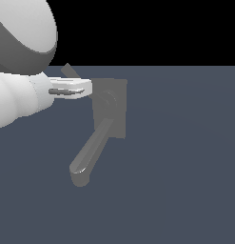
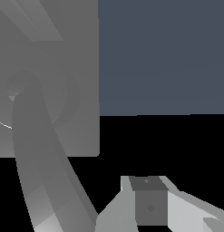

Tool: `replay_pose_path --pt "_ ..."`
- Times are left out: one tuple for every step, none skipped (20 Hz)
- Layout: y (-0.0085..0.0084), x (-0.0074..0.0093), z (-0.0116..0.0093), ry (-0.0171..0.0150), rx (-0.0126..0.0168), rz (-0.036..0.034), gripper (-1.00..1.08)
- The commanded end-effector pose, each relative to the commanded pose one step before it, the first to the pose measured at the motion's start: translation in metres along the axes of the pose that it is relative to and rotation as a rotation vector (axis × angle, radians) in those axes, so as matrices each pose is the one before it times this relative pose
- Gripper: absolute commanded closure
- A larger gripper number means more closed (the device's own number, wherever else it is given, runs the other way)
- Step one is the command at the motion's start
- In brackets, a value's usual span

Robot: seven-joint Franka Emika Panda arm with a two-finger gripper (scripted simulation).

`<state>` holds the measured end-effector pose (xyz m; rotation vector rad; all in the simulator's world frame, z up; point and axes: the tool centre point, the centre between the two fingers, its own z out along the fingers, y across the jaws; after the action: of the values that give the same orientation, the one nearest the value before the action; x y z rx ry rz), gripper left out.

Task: Turn on the faucet by rotating a designated handle.

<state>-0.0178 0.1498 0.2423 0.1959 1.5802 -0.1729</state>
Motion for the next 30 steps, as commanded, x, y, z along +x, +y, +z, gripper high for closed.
replay_pose_path --pt "-0.00549 -0.00778 0.00160 -0.00663 0.00165 0.00299 1.08" --pt "-0.00206 -0.00227 0.00004 -0.00061 -0.00025 0.00022 1.08" --pt "-0.00207 -0.00229 0.00004 -0.00061 -0.00024 0.00022 1.08" --pt "-0.00209 -0.00230 0.00004 -0.00061 -0.00024 0.00022 1.08" --pt "-0.00210 -0.00231 0.00005 -0.00061 -0.00024 0.00022 1.08" --pt "-0.00212 -0.00232 0.00005 -0.00061 -0.00024 0.00022 1.08" --pt "-0.00213 -0.00234 0.00005 -0.00061 -0.00024 0.00022 1.08" --pt "-0.00214 -0.00235 0.00005 -0.00061 -0.00023 0.00022 1.08" --pt "-0.00215 -0.00236 0.00006 -0.00061 -0.00023 0.00022 1.08" --pt "-0.00216 -0.00237 0.00006 -0.00061 -0.00023 0.00022 1.08" --pt "-0.00217 -0.00238 0.00006 -0.00062 -0.00023 0.00022 1.08" --pt "-0.00218 -0.00239 0.00007 -0.00062 -0.00022 0.00021 1.08" --pt "-0.00217 -0.00255 -0.00002 -0.00087 -0.00031 0.00030 1.08" --pt "-0.00220 -0.00241 0.00007 -0.00062 -0.00022 0.00021 1.08" --pt "-0.00221 -0.00242 0.00008 -0.00062 -0.00022 0.00021 1.08" --pt "-0.00219 -0.00258 -0.00001 -0.00088 -0.00030 0.00029 1.08" --pt "-0.00222 -0.00244 0.00009 -0.00063 -0.00021 0.00020 1.08" --pt "-0.00222 -0.00245 0.00010 -0.00063 -0.00020 0.00019 1.08" --pt "0.00000 0.00000 0.00000 0.00000 0.00000 0.00000 1.08" --pt "0.00193 0.01534 -0.00473 0.02629 0.00110 -0.00697 1.08" --pt "-0.00300 -0.00132 0.00016 -0.00115 -0.00009 0.00032 1.08" --pt "-0.00302 -0.00132 0.00016 -0.00115 -0.00009 0.00032 1.08" --pt "-0.00303 -0.00121 0.00023 -0.00094 -0.00007 0.00026 1.08" --pt "-0.00306 -0.00133 0.00017 -0.00115 -0.00008 0.00032 1.08" --pt "-0.00307 -0.00133 0.00018 -0.00115 -0.00008 0.00032 1.08" --pt "-0.00309 -0.00134 0.00018 -0.00115 -0.00008 0.00032 1.08" --pt "-0.00310 -0.00134 0.00018 -0.00115 -0.00008 0.00032 1.08" --pt "-0.00312 -0.00134 0.00019 -0.00115 -0.00008 0.00032 1.08" --pt "-0.00314 -0.00144 0.00014 -0.00133 -0.00009 0.00037 1.08" --pt "-0.00314 -0.00135 0.00020 -0.00115 -0.00007 0.00032 1.08"
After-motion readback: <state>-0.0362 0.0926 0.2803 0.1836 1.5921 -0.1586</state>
